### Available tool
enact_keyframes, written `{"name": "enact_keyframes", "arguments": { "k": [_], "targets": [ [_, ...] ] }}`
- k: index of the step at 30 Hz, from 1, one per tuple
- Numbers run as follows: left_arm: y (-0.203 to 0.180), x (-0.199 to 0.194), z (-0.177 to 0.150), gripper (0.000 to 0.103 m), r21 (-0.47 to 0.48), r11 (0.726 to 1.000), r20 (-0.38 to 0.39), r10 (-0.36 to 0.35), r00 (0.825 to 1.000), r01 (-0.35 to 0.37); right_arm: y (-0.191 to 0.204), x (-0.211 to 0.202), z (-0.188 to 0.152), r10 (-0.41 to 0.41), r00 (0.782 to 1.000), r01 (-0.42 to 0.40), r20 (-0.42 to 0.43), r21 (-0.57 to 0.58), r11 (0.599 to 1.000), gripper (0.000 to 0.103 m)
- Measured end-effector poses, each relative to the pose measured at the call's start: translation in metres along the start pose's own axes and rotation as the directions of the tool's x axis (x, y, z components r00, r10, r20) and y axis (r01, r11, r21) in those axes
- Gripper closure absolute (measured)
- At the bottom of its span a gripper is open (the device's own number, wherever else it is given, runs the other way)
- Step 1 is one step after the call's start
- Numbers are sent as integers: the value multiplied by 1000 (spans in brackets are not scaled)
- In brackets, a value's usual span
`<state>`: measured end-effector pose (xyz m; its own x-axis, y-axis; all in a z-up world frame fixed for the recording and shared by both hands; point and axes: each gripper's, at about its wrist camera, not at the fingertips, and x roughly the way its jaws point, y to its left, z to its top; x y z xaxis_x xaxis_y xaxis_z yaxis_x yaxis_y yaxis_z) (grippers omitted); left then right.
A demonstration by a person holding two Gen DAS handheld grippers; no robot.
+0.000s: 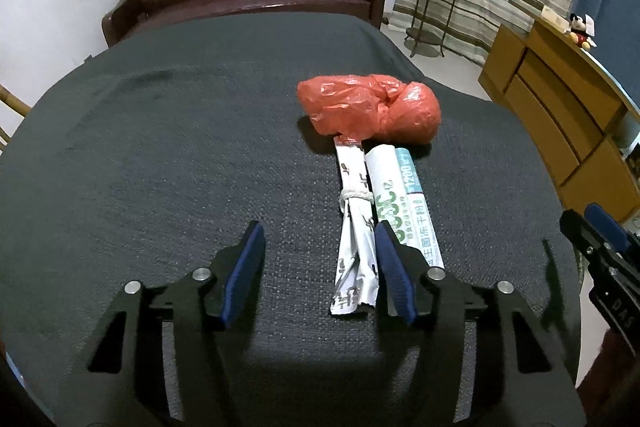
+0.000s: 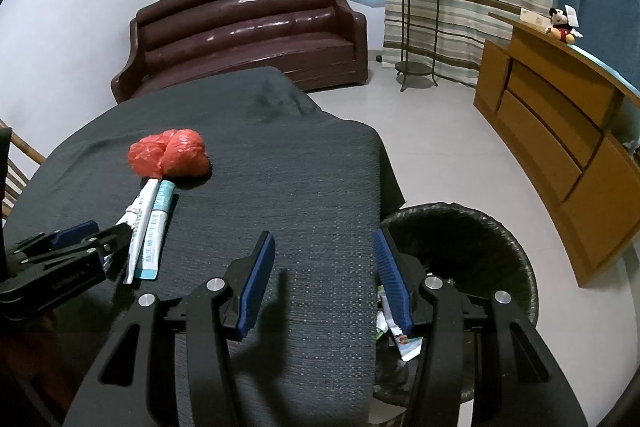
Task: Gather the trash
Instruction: 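Grasp the silver foil strip with the left gripper and lift it, then grasp the blue-and-white tube with the right gripper while the left holds the foil strip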
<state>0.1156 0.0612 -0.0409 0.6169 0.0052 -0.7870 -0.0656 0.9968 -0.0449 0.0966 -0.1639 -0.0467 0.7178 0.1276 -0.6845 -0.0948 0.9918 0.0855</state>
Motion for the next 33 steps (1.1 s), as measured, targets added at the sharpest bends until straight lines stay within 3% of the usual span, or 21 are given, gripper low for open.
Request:
{"name": "enact_keyframes", "arguments": {
  "k": [15,19,33],
  "targets": [
    [-6,13,9,70,50,998,-15,-38,999,39,1,2,1,6,1000,-6,-7,0,1000,52],
    [-9,13,10,85,57,997,-15,-59,998,59,1,2,1,6,1000,-6,-7,0,1000,52],
    [-5,7,2,87,35,993,-20,-110,994,110,3,5,1,7,1000,-7,-12,-6,1000,52]
  ]
}}
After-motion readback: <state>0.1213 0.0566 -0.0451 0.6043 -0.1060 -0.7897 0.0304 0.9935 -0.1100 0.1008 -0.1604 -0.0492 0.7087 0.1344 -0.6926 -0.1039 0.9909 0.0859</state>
